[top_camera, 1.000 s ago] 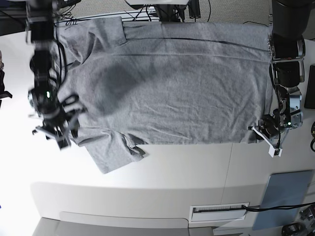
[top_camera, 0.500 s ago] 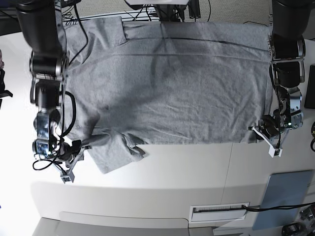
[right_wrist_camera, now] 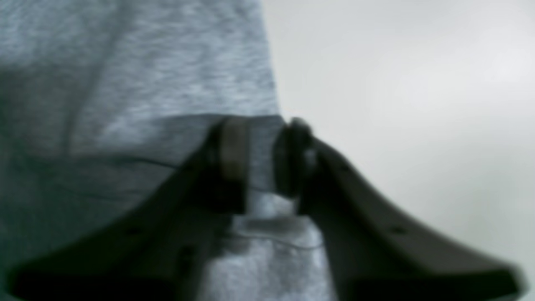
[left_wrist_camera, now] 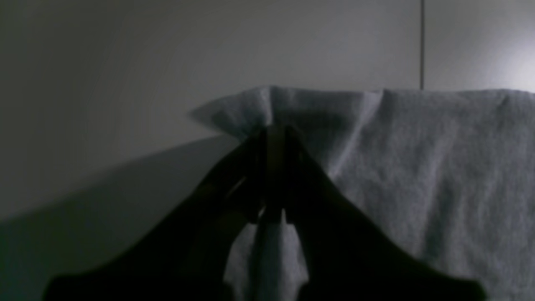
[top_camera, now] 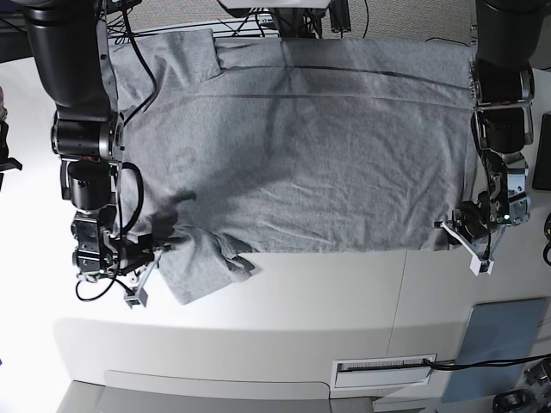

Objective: Fold the T-shirt properly
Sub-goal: 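Move the right gripper to the hem corner and grasp it, then lift the hem with both grippers and fold it toward the collar, then lay the folded hem down and adjust the fold with both grippers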

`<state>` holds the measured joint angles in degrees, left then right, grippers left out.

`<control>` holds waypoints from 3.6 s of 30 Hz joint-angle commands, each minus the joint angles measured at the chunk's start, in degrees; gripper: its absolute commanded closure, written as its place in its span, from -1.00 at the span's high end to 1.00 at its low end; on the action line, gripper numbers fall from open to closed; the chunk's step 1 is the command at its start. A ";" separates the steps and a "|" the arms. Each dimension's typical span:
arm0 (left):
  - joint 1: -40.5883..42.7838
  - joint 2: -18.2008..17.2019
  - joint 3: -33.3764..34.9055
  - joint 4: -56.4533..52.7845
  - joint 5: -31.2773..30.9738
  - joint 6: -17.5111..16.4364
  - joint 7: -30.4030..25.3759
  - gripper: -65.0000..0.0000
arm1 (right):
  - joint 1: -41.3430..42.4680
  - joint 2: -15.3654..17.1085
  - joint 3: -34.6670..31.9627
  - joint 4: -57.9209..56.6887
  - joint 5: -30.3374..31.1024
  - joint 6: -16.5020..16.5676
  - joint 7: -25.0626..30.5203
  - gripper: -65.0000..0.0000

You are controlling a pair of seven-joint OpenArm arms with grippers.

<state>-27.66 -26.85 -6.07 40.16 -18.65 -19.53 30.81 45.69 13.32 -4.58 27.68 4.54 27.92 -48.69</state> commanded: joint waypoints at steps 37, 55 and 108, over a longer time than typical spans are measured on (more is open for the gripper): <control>13.46 -6.29 -0.11 29.24 -12.04 1.77 10.78 -1.00 | -33.62 11.43 1.16 69.70 0.57 -11.10 -12.74 -1.00; 27.34 -6.49 -15.06 44.24 -20.46 -3.06 13.20 -1.00 | -57.48 11.23 14.08 92.48 0.57 -11.08 -12.39 -1.00; 41.33 -6.51 -21.11 47.10 -20.26 -7.32 17.86 -1.00 | -75.58 8.87 14.05 99.45 -3.41 -13.27 -21.64 -1.00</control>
<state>14.09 -31.92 -26.63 86.41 -39.05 -26.89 49.32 -29.74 21.39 8.95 126.13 2.22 15.18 -70.30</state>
